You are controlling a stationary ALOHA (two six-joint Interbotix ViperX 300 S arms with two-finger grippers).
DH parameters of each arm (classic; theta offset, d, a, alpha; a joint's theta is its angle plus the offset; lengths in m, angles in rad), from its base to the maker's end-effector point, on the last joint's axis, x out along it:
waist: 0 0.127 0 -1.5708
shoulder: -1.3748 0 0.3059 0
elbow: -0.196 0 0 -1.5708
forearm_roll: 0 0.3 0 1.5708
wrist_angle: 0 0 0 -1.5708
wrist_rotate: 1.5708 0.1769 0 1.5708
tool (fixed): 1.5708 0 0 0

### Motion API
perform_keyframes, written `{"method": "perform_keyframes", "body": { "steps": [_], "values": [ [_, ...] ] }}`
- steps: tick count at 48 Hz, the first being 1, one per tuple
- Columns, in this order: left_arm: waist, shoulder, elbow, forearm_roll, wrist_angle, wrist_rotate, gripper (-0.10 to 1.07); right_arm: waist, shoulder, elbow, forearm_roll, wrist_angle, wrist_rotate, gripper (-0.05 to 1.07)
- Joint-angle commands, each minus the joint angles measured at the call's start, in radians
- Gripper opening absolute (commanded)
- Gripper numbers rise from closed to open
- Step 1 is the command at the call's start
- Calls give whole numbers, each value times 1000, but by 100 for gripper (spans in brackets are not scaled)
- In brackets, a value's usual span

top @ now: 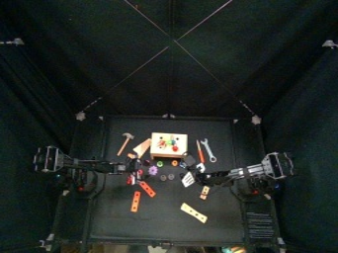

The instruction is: Stack purple gear on blue and orange gear

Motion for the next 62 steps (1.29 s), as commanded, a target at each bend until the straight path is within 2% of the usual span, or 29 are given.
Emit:
{"method": "perform_keyframes", "body": {
  "steps": [1,8,15,32,52,62],
  "values": [
    [2,25,-40,14,-28,2,70,-29,-29,-14,-38,-94,74,85],
    [9,75,-84,37,-34,5,70,-72,-29,-14,-97,-233,192,85],
    [12,110,-132,55,-35,5,70,-104,-20,-25,-150,-310,285,85],
    [15,181,-216,117,-35,5,70,-137,-17,-52,-169,-321,304,86],
    [43,222,-267,153,-69,6,70,-143,21,-80,-152,-348,304,85],
    [55,224,-267,143,-92,74,70,-143,23,-78,-155,-353,302,85]
  ]
}}
